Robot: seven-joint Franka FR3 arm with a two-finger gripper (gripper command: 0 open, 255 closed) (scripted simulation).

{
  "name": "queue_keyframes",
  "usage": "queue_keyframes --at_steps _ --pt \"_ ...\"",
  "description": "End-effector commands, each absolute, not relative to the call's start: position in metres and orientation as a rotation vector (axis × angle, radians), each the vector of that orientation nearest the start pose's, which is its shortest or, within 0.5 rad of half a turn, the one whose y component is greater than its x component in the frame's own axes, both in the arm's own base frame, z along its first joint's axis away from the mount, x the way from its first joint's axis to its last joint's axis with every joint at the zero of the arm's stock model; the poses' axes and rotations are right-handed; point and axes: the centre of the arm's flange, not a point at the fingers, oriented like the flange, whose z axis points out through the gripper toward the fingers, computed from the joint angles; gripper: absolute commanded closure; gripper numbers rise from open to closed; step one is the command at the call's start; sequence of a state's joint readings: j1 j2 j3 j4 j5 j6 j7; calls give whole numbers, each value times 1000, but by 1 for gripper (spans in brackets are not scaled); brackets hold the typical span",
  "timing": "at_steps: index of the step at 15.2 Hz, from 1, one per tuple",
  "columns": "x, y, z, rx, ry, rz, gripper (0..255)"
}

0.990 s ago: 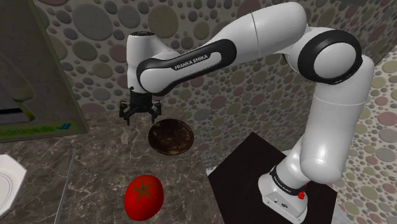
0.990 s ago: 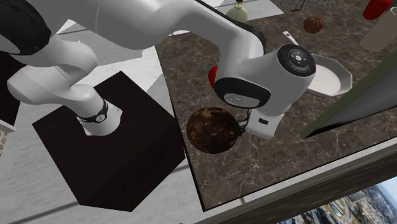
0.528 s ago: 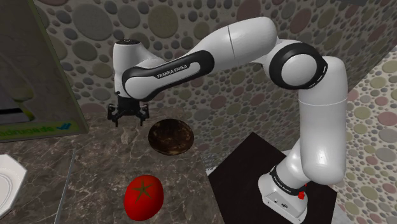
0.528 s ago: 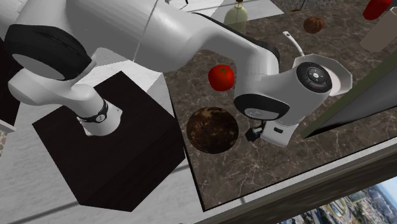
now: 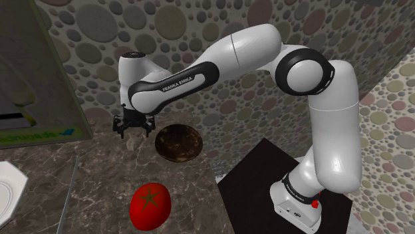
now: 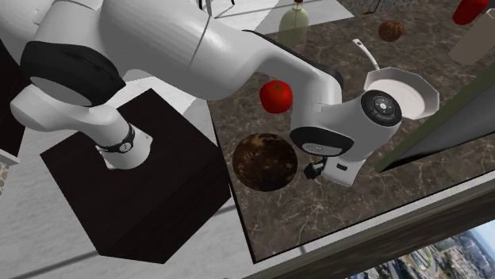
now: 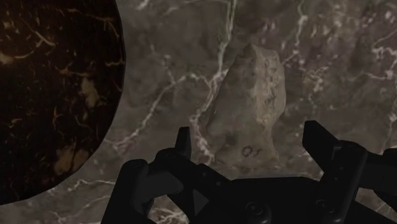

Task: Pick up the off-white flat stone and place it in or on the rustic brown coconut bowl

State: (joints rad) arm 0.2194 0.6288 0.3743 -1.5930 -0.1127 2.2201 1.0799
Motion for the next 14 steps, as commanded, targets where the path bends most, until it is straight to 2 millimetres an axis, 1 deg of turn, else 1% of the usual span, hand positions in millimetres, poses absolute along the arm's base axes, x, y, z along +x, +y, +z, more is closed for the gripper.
queue_keyframes --at_steps 1,4,5,14 --pt "600 356 289 -2934 734 96 0" --pt "600 356 289 -2934 734 96 0" --pt "600 356 289 -2934 734 96 255" --pt "600 356 289 -2934 734 96 255"
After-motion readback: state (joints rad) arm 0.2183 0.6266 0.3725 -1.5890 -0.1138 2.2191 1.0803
